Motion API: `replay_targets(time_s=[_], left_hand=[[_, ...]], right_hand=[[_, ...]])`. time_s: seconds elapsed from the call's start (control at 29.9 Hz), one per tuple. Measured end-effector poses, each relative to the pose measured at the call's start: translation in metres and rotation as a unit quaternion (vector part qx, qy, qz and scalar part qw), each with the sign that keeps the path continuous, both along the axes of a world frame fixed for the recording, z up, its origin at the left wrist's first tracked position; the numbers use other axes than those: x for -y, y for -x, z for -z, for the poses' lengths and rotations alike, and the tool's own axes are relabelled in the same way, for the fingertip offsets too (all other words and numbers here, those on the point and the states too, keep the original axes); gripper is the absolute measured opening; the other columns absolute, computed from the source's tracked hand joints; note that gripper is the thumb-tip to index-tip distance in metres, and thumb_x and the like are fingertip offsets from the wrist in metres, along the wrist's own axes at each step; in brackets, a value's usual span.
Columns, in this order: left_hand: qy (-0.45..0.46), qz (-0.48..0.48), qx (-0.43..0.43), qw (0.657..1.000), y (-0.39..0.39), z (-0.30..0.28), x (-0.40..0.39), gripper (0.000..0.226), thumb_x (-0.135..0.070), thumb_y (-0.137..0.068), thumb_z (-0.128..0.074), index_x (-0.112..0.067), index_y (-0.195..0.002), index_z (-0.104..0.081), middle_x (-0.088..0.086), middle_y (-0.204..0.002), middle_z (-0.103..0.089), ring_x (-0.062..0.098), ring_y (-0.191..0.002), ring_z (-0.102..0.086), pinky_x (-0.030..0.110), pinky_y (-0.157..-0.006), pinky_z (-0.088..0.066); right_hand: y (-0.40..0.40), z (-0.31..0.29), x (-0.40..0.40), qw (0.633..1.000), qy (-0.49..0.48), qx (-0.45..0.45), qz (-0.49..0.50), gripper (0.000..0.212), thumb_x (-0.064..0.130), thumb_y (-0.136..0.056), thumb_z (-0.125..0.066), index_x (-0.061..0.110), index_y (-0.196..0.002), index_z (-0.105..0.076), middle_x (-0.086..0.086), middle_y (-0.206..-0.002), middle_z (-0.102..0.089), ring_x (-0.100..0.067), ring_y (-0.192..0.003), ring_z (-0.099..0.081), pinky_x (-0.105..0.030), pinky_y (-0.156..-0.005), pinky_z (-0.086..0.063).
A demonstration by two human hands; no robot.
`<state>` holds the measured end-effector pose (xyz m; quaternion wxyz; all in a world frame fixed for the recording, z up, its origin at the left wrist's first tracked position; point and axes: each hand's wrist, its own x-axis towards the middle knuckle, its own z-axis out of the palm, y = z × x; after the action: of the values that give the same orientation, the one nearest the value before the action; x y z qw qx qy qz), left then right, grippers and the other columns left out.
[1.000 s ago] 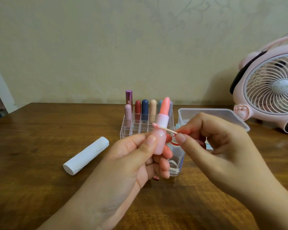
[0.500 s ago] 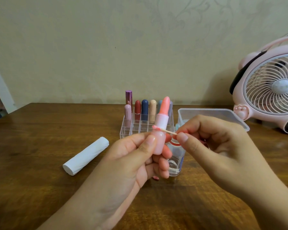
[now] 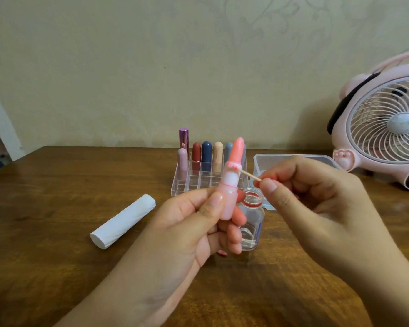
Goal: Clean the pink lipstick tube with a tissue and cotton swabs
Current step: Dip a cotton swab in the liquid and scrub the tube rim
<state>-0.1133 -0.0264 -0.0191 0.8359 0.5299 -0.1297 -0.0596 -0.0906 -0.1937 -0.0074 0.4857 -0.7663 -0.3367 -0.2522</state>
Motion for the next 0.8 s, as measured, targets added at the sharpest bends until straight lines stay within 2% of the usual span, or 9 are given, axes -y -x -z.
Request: replay_targets(time_s=[0.1, 0.33, 0.47, 0.6, 0.8], left_hand=[[0.001, -0.005, 0.001, 1.000, 0.0000, 0.0002, 0.0003, 0.024, -0.021, -0.073, -0.056, -0.007, -0.078, -0.074, 0.008, -0.062, -0.064, 0.013, -0.050, -0.057, 0.023, -0.047, -0.049], [-0.010, 0.000, 0.004, 1.000, -0.0002, 0.0007, -0.0005, 0.024, -0.023, -0.073, -0.056, -0.008, -0.079, -0.074, 0.007, -0.064, -0.065, 0.013, -0.052, -0.057, 0.023, -0.048, -0.049], [-0.016, -0.010, 0.009, 1.000, 0.0005, 0.0001, -0.0006, 0.023, -0.023, -0.073, -0.057, -0.008, -0.077, -0.074, 0.006, -0.062, -0.064, 0.012, -0.051, -0.056, 0.023, -0.048, -0.050], [-0.050, -0.026, 0.035, 0.998, 0.0019, -0.0019, 0.0001, 0.019, -0.027, -0.071, -0.061, -0.013, -0.075, -0.073, 0.002, -0.062, -0.064, 0.010, -0.052, -0.055, 0.022, -0.050, -0.049], [-0.061, -0.035, 0.044, 0.997, 0.0011, 0.0002, -0.0004, 0.016, -0.028, -0.072, -0.061, -0.017, -0.072, -0.072, 0.000, -0.064, -0.064, 0.010, -0.053, -0.055, 0.023, -0.051, -0.048]], right_hand=[[0.0024, 0.0002, -0.0004, 0.999, 0.040, -0.002, -0.015, 0.015, 0.028, -0.082, -0.057, 0.020, -0.071, -0.061, -0.002, -0.057, -0.052, 0.000, -0.049, -0.040, -0.007, -0.048, -0.032], [0.0002, -0.0004, 0.0006, 1.000, 0.001, 0.007, 0.000, 0.011, 0.029, -0.083, -0.056, 0.023, -0.075, -0.061, -0.005, -0.064, -0.059, -0.008, -0.048, -0.047, -0.016, -0.046, -0.037], [0.0014, 0.0005, 0.0000, 0.999, 0.037, 0.006, -0.013, 0.014, 0.027, -0.082, -0.057, 0.019, -0.071, -0.060, -0.006, -0.057, -0.051, -0.009, -0.047, -0.039, -0.010, -0.047, -0.032], [0.0011, -0.0007, 0.0014, 1.000, 0.006, 0.016, 0.002, 0.014, 0.028, -0.083, -0.057, 0.020, -0.072, -0.060, -0.006, -0.062, -0.058, -0.007, -0.049, -0.044, -0.012, -0.049, -0.035], [0.0029, -0.0001, -0.0011, 0.998, 0.053, 0.016, 0.000, 0.014, 0.028, -0.082, -0.057, 0.020, -0.071, -0.059, -0.005, -0.061, -0.053, -0.011, -0.051, -0.044, -0.012, -0.048, -0.035]])
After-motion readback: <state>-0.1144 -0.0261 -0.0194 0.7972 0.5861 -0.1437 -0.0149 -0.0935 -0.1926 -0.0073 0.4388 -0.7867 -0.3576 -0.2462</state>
